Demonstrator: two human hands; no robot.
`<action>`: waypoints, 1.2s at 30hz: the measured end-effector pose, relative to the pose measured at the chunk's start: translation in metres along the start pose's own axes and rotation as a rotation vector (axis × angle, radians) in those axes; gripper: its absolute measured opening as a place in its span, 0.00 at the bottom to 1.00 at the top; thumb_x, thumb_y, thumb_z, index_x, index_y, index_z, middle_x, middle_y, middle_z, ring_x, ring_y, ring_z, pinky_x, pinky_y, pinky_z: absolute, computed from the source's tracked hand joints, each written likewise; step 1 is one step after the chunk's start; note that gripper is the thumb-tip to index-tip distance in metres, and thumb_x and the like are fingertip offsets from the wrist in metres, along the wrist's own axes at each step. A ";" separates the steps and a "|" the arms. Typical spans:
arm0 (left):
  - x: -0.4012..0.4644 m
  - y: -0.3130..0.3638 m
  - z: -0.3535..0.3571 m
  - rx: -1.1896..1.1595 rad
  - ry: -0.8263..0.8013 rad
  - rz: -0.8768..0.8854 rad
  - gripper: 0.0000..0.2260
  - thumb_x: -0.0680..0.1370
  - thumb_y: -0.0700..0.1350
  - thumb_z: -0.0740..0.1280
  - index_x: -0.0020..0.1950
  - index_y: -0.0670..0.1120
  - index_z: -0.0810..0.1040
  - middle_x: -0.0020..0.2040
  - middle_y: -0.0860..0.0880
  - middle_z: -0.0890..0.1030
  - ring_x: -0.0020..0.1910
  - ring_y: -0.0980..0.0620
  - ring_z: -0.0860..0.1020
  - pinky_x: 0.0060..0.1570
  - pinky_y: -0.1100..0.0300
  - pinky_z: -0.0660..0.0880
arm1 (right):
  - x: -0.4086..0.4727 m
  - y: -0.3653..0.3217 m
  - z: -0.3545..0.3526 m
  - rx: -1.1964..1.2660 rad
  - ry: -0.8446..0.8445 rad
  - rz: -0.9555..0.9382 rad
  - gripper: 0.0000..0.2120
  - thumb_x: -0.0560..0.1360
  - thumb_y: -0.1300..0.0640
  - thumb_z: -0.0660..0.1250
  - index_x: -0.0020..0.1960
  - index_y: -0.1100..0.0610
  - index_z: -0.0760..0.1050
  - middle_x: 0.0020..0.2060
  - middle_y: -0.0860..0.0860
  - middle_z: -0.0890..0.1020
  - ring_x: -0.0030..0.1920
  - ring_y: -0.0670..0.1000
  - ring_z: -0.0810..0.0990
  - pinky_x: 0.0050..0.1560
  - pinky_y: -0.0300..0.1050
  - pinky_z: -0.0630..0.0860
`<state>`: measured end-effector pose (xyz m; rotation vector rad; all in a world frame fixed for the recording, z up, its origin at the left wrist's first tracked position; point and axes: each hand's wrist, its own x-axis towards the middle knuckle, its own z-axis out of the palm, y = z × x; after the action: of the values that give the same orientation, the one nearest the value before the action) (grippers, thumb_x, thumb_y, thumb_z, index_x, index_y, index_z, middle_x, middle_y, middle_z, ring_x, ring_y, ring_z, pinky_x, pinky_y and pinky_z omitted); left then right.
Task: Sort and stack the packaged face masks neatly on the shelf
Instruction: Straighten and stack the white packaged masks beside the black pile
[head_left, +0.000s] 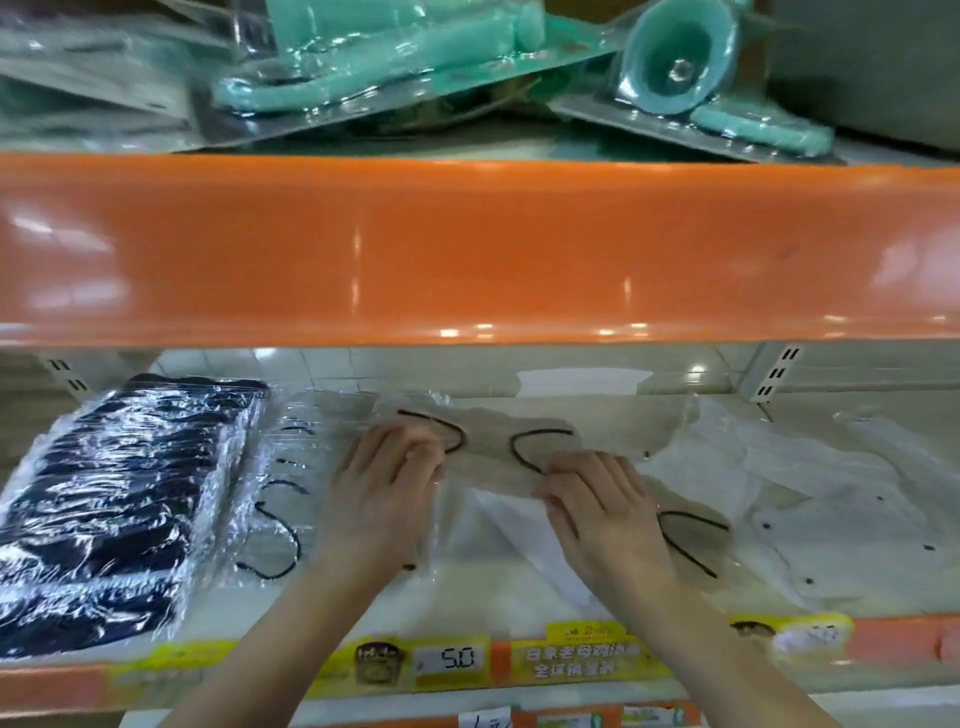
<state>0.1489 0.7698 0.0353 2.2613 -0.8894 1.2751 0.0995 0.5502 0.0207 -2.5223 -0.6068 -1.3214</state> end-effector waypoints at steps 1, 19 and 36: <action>-0.006 -0.006 -0.006 0.010 -0.009 -0.007 0.06 0.73 0.35 0.66 0.44 0.45 0.71 0.44 0.45 0.81 0.45 0.44 0.76 0.44 0.53 0.72 | 0.000 -0.007 0.005 0.016 -0.009 -0.016 0.04 0.73 0.65 0.66 0.42 0.58 0.77 0.44 0.53 0.81 0.44 0.55 0.78 0.45 0.47 0.71; -0.118 -0.086 -0.075 0.147 -0.240 -0.166 0.05 0.74 0.39 0.62 0.41 0.42 0.78 0.45 0.47 0.79 0.44 0.43 0.76 0.41 0.53 0.68 | -0.015 -0.108 0.067 0.256 -0.432 -0.102 0.13 0.71 0.61 0.59 0.48 0.49 0.78 0.50 0.47 0.79 0.51 0.51 0.76 0.53 0.46 0.70; -0.136 -0.072 -0.076 -0.063 -0.585 -0.176 0.06 0.75 0.53 0.63 0.45 0.51 0.76 0.51 0.55 0.78 0.48 0.53 0.76 0.44 0.60 0.71 | -0.017 -0.124 0.069 0.236 -0.623 0.066 0.14 0.75 0.46 0.57 0.50 0.46 0.81 0.51 0.39 0.79 0.52 0.42 0.77 0.52 0.39 0.75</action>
<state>0.1003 0.9127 -0.0457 2.6338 -0.8680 0.4991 0.0843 0.6824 -0.0315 -2.6985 -0.7287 -0.3863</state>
